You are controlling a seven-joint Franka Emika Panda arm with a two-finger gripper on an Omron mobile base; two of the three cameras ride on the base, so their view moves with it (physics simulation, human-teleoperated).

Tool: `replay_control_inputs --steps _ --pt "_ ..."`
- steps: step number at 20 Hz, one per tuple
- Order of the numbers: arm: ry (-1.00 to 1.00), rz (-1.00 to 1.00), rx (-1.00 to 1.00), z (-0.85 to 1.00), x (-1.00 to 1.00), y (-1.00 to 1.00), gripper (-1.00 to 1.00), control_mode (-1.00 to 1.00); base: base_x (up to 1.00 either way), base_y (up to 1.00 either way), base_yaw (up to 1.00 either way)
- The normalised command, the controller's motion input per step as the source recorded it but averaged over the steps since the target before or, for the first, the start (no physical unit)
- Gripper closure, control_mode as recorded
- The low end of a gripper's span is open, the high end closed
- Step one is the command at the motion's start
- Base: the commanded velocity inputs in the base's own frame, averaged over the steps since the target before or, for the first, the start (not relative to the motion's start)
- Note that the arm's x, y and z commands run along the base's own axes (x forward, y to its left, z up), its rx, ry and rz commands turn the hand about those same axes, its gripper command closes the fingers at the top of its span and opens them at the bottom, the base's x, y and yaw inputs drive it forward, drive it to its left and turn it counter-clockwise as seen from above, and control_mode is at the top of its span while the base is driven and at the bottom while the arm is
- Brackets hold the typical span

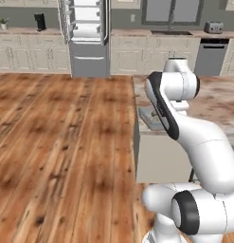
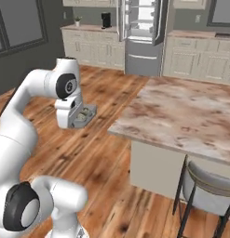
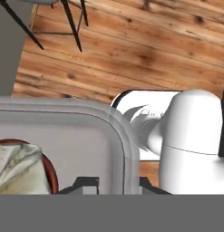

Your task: Place two dumplings into each of the tupperware containers and then place the containers in the fridge.

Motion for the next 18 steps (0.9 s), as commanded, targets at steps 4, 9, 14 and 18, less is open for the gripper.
replay_control_inputs --steps 4,9,14,18 --pt "0.00 0.00 0.00 0.00 0.00 0.00 1.00 1.00 1.00 1.00 -0.06" --pt "0.00 0.00 0.00 0.00 0.00 0.00 1.00 1.00 1.00 1.00 -0.21" --pt "0.00 0.00 0.00 0.00 0.00 0.00 1.00 1.00 1.00 1.00 -0.33" --pt "0.00 0.00 0.00 0.00 0.00 0.00 1.00 1.00 1.00 1.00 -0.35"
